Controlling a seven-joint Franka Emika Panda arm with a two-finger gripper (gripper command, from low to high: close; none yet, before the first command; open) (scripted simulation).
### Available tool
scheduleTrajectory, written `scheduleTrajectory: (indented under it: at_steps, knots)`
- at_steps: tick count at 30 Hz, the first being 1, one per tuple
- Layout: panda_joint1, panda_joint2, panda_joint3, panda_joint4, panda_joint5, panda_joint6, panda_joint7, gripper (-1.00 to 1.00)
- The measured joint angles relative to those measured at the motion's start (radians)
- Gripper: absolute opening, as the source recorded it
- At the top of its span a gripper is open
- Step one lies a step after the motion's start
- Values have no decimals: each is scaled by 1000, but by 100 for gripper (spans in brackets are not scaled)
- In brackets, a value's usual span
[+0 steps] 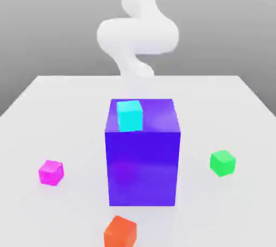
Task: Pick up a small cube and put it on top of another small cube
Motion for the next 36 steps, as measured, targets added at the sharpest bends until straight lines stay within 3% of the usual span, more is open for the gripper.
scheduleTrajectory:
  at_steps: [9, 15, 20, 24, 27, 28, 36]
  knots:
    - [-151, 325, -136, -197, -129, 210, -83, 0]
    - [-225, 532, -262, -326, -132, 351, -195, 0]
    - [-293, 712, -335, -436, 18, 473, -397, 0]
    - [-366, 860, -238, -443, 221, 578, -565, 0]
    - [-464, 968, -119, -421, 310, 663, -635, 0]
    - [-494, 1003, -85, -413, 330, 691, -652, -100]
    - [-489, 989, -92, -417, 319, 679, -642, -100]
